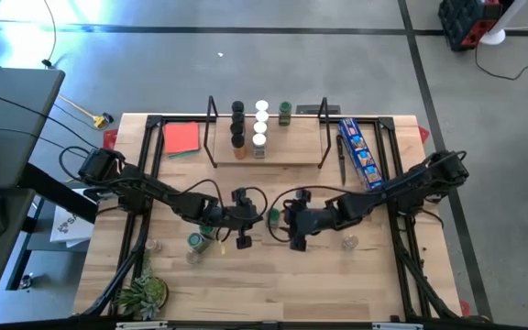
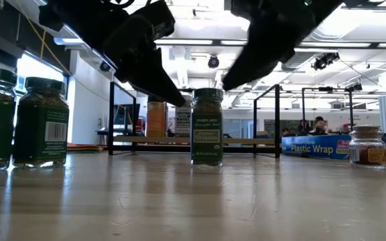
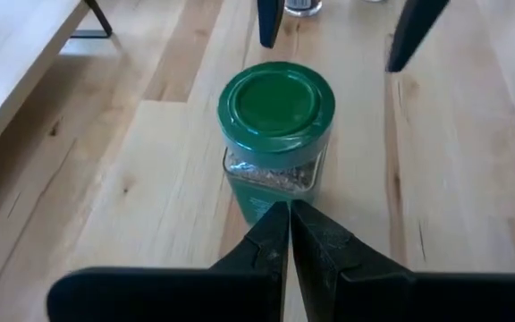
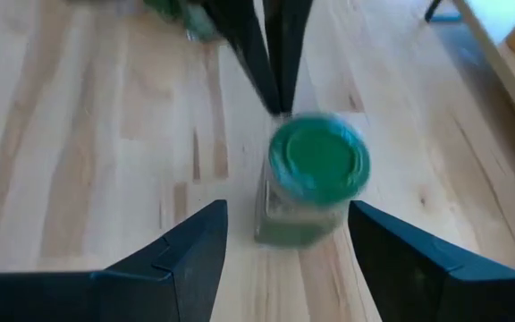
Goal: Shelf spices
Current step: Put the green seasoning bottle on the shelf aligned with the other green seasoning bottles
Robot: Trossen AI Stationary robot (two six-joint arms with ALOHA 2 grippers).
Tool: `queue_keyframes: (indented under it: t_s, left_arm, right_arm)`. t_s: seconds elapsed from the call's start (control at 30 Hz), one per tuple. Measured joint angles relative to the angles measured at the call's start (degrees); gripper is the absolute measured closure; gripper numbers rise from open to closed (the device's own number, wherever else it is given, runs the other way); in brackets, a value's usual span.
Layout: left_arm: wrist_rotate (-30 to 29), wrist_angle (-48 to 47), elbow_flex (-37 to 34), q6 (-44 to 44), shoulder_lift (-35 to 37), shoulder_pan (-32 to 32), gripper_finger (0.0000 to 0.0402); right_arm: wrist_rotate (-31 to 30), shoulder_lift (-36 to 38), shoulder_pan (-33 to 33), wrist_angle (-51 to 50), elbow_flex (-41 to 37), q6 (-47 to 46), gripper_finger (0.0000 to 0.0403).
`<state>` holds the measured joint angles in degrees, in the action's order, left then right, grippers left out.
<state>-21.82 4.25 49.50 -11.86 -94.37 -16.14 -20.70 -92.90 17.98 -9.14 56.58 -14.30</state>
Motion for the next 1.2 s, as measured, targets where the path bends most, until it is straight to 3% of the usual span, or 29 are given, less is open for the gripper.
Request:
queue_keyframes:
  t_s: [0.2, 0.47, 0.63, 0.77, 1.0, 1.2]
  left_arm:
    - [-0.29, 0.02, -0.01, -0.04, 0.0, 0.0, 0.0387]
    - [-0.29, 0.39, 0.0, -0.05, 0.0, 0.0, 0.0387]
    - [-0.29, 0.32, 0.0, -0.11, 0.0, 0.0, 0.0387]
    - [-0.29, 0.19, -0.02, -0.57, 0.0, 0.0, 0.0387]
    - [-0.39, 0.14, 0.0, -0.57, 0.0, -0.01, 0.0387]
    - [-2.31, -0.63, 0.0, -0.51, 0.79, -1.45, 0.0387]
  right_arm:
    - [0.07, 0.0, -0.99, 5.19, 0.0, 1.33, 0.017]
    - [0.75, -3.04, -2.67, 8.57, 0.0, 2.82, 0.0104]
    - [0.42, -5.68, -3.39, 12.17, 0.0, 2.05, 0.0093]
    - [-0.82, -6.16, -3.5, 11.41, -0.02, 0.2, 0.0117]
    - [0.42, -6.19, -4.33, 11.41, -0.02, -0.22, 0.0212]
    - [1.66, -6.73, -5.23, 10.96, 0.13, -0.19, 0.0214]
